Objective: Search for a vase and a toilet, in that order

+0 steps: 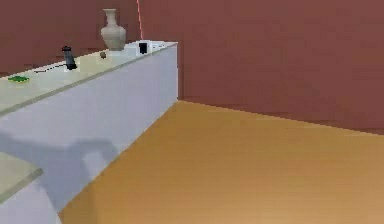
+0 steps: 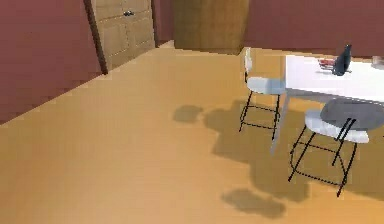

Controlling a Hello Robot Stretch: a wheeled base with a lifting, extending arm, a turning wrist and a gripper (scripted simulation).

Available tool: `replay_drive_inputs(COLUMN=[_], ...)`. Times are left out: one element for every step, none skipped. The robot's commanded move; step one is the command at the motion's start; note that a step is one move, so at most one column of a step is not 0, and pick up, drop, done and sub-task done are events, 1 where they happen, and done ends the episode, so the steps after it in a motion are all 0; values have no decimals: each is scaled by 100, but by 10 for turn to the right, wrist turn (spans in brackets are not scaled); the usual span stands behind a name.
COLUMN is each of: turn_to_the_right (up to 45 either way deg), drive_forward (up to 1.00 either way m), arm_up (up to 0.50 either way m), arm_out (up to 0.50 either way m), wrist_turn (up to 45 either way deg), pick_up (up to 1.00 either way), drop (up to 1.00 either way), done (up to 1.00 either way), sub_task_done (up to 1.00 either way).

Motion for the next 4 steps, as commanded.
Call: replay_drive_inputs(turn_to_the_right=[30,0,-180,0], drive_forward=[0,85,0,75], arm_up=[0,0,0,0], arm_out=[0,0,0,0], wrist_turn=[0,0,0,0], pick_up=[0,0,0,0], drop=[0,0,0,0], done=[0,0,0,0], sub_task_done=[0,0,0,0])
